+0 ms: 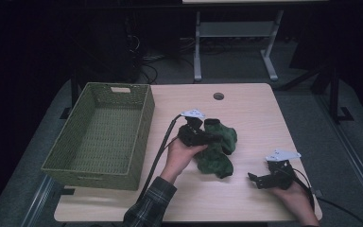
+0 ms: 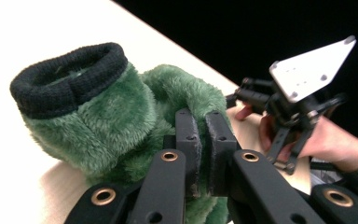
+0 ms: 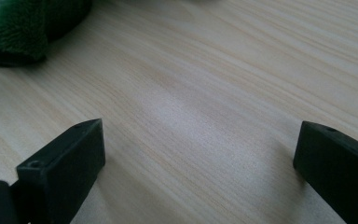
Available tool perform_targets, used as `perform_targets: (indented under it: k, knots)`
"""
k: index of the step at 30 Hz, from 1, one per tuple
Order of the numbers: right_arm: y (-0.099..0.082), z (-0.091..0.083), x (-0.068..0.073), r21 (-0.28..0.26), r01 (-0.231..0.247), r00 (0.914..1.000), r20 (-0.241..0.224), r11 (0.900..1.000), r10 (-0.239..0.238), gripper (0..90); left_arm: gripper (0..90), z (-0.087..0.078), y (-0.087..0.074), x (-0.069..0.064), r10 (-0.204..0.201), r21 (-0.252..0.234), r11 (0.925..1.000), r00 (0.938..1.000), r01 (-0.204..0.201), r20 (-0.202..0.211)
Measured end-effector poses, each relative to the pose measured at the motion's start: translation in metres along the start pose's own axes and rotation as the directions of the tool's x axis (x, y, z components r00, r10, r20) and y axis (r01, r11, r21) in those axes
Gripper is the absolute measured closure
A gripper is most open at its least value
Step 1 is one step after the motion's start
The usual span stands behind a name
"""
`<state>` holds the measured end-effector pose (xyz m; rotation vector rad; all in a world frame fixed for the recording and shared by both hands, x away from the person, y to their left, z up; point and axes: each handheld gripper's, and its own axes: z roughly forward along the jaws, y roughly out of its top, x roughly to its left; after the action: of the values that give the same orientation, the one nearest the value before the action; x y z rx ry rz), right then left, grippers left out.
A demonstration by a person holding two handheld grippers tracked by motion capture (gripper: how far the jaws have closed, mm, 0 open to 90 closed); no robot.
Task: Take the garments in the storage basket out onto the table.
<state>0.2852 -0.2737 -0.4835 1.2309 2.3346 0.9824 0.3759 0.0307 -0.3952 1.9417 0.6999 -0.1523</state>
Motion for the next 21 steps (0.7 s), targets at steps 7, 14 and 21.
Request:
perform_targets:
  k: [7, 14, 21]
  knots:
    - [0.000, 0.000, 0.000, 0.000, 0.001, 1.0000, 0.000, 1.0000, -0.001, 1.7, 85.5, 0.023, -0.016, 0.011, -0.008, 0.064, 0.9979, 0.9997, 0.009, -0.023]
    - [0.000, 0.000, 0.000, -0.002, 0.004, 1.0000, 0.002, 1.0000, -0.004, 1.7, 83.4, 0.041, -0.029, 0.023, 0.002, 0.112, 0.9937, 0.9986, 0.004, -0.053]
    - [0.000, 0.000, 0.000, -0.002, 0.004, 1.0000, 0.001, 1.0000, -0.004, 1.7, 69.6, 0.046, -0.033, 0.023, 0.030, 0.130, 0.9913, 0.9967, -0.020, -0.075]
